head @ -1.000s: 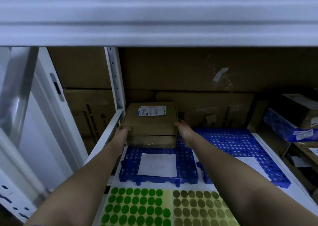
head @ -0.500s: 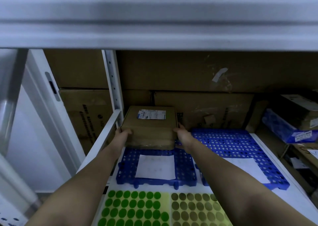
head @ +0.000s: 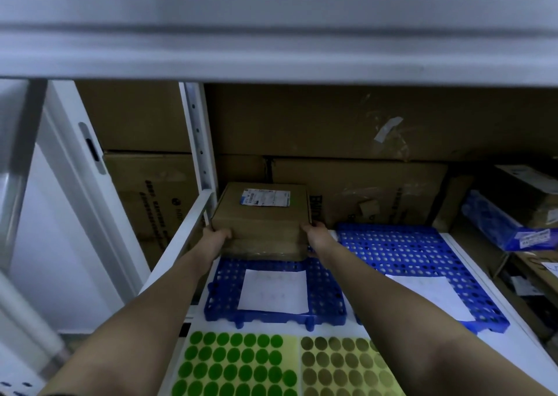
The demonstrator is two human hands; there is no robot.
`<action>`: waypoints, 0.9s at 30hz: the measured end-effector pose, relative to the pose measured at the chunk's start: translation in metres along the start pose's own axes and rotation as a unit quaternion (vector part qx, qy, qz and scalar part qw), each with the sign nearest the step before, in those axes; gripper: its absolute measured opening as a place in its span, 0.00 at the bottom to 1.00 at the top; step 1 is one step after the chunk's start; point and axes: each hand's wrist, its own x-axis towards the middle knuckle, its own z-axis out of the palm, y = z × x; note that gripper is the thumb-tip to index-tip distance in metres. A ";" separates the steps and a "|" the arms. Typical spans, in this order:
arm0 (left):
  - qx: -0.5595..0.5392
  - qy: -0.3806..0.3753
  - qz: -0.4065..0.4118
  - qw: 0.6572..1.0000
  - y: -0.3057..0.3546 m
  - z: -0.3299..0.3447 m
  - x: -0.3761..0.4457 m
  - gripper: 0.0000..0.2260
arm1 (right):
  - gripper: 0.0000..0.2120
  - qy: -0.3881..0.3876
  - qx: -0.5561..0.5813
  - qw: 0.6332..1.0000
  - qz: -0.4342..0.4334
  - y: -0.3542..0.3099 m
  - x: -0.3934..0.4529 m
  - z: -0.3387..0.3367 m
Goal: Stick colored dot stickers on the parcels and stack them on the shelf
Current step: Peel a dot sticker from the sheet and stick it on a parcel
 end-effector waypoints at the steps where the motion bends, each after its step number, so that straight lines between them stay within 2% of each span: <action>1: 0.006 -0.003 0.000 1.000 0.000 0.000 0.001 0.27 | 0.22 0.001 -0.002 1.000 0.000 0.000 0.001 0.000; 7: 0.007 -0.018 -0.005 1.000 -0.001 -0.001 -0.001 0.29 | 0.22 -0.014 -0.011 1.000 0.014 0.000 0.005 0.001; 12: -0.006 0.021 -0.016 1.000 0.001 0.004 -0.005 0.29 | 0.27 -0.034 -0.017 0.999 0.023 0.000 0.007 -0.001; 15: -0.014 0.077 -0.004 0.997 0.002 0.018 -0.011 0.28 | 0.28 -0.035 -0.020 0.999 0.010 -0.002 0.008 -0.006; 18: -0.004 0.187 0.060 0.980 -0.003 0.043 -0.029 0.25 | 0.26 -0.013 -0.031 0.999 -0.032 -0.001 0.009 -0.015; 20: -0.003 0.220 0.100 0.970 -0.005 0.060 -0.043 0.22 | 0.23 0.017 -0.057 0.996 -0.073 0.002 0.005 -0.025; 24: 0.019 0.208 0.130 0.969 -0.004 0.085 -0.058 0.18 | 0.15 0.051 -0.068 0.990 -0.116 0.009 -0.003 -0.051; 27: -0.012 0.145 0.146 0.978 0.002 0.102 -0.066 0.13 | 0.09 0.080 -0.071 0.985 -0.133 0.009 -0.011 -0.076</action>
